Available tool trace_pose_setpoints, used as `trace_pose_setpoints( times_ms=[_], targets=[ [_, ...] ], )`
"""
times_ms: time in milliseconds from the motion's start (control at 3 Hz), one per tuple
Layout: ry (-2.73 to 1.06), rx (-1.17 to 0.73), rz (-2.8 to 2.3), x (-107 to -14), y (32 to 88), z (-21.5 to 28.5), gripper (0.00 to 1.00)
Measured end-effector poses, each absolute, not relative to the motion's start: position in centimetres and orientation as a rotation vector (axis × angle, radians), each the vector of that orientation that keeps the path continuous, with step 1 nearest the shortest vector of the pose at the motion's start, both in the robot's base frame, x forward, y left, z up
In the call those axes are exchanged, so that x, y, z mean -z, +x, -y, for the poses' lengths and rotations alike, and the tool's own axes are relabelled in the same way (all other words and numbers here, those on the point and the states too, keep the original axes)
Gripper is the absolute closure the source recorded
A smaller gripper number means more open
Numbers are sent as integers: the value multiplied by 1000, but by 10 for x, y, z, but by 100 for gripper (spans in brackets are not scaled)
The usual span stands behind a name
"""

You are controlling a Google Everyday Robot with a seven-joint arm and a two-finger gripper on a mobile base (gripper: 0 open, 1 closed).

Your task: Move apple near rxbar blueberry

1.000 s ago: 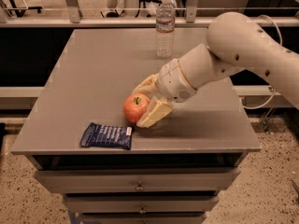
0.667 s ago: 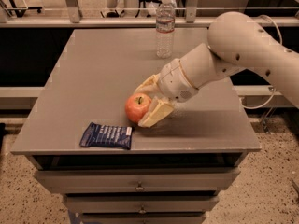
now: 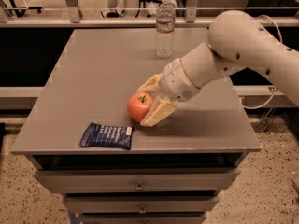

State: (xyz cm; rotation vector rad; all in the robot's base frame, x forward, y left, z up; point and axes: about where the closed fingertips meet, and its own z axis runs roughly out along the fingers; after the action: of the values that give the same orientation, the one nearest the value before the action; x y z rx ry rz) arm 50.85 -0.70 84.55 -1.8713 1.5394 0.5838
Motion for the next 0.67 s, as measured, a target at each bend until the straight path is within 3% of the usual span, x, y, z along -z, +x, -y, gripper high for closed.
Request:
trace_pose_setpoints(
  times_ms=[333, 667],
  targets=[
    [-1868, -562, -1565, -847, 510, 14, 0],
    [-1866, -548, -1577, -848, 510, 19, 0]
  ],
)
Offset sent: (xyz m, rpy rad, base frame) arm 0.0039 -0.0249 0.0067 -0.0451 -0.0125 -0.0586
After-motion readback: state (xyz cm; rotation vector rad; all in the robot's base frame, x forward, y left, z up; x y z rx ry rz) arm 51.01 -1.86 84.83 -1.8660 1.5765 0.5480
